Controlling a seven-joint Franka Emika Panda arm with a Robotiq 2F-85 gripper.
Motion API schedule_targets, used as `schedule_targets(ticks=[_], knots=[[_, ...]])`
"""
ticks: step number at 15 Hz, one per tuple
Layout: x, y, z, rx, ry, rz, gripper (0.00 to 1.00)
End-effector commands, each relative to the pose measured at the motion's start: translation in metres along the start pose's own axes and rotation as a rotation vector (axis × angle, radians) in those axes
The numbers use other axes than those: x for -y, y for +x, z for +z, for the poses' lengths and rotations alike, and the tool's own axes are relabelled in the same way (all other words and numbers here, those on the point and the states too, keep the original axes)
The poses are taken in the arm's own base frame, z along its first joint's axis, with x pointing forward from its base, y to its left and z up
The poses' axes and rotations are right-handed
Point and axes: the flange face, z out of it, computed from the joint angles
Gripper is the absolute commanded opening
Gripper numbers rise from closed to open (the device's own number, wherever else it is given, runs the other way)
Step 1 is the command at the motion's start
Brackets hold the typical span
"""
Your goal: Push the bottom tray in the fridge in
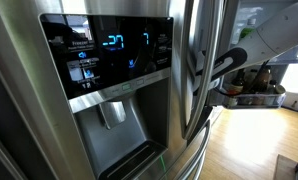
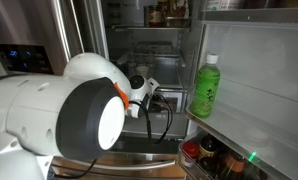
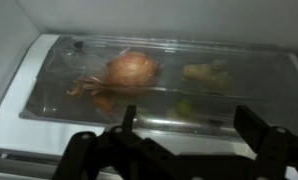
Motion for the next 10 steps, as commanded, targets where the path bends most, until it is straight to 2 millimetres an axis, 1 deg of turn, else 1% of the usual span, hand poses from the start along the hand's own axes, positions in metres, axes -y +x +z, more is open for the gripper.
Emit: schedule_targets(ticks=[1, 2, 5, 8, 10], knots=[[-0.001, 0.006, 0.008, -0.011, 0.005, 0.013, 1.00], [-0.004, 0.007, 0.007, -0.005, -0.004, 0.007, 1.00], [-0.005, 0.011, -0.006, 0.014, 0.000, 0.013, 1.00], [-0.015, 0.019, -0.030, 0.033, -0.018, 0.025, 1.00], [-0.019, 0.026, -0.052, 0.048, -0.016, 0.054, 1.00]])
